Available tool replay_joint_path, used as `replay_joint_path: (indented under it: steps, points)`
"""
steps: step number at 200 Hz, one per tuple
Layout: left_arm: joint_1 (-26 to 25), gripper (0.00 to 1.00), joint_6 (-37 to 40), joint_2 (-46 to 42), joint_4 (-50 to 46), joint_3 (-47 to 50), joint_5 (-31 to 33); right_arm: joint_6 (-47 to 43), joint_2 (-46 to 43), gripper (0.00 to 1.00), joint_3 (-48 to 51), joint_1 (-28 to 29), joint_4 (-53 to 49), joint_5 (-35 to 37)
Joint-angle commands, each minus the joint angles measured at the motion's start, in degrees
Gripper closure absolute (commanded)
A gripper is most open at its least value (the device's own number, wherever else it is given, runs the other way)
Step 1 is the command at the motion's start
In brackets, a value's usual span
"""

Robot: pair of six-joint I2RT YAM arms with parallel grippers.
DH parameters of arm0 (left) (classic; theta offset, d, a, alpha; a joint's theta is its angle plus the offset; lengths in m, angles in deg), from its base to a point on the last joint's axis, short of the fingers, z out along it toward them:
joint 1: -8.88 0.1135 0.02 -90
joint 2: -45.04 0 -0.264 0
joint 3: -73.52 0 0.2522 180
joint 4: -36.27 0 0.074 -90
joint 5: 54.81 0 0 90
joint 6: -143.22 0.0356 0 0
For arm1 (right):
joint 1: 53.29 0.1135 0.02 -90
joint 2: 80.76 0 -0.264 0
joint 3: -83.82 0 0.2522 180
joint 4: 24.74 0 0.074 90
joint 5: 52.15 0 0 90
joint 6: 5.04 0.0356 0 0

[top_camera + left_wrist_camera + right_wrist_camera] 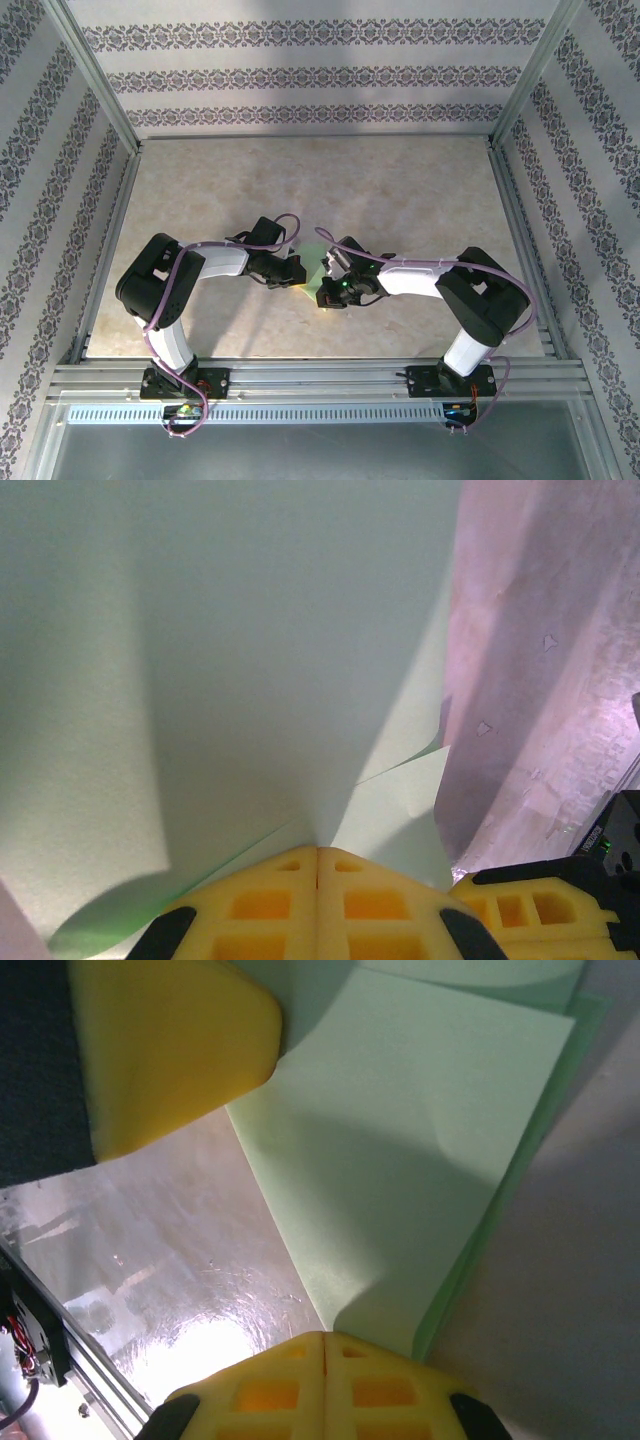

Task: Fold a paper plane with a square sheet of paper (fold left side to right side)
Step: Third fold the triangle at the center of the table.

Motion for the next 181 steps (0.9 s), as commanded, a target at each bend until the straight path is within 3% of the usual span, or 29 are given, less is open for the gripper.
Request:
replay_joint_path:
  steps: [1, 57, 131, 181]
  points:
    - [-0.6, 0.98, 1.3, 2.5, -4.0, 0.4, 4.9, 1.0, 0.6, 1.0, -0.4, -0.2, -0.1, 1.3]
    - [-0.6, 0.96, 1.3, 2.2, -3.8, 0.3, 4.8, 0.8, 1.4, 1.0, 0.5, -0.9, -1.5, 1.7]
    - [-0.7, 0.8, 1.1, -6.8, -2.2, -0.6, 5.4, 1.6, 3.4, 1.0, 2.7, -1.1, -2.4, 2.0]
    - [-0.8, 0.91, 0.3, -16.9, 4.1, 7.2, 5.9, 1.1, 3.2, 1.0, 3.4, -1.5, -3.1, 2.9]
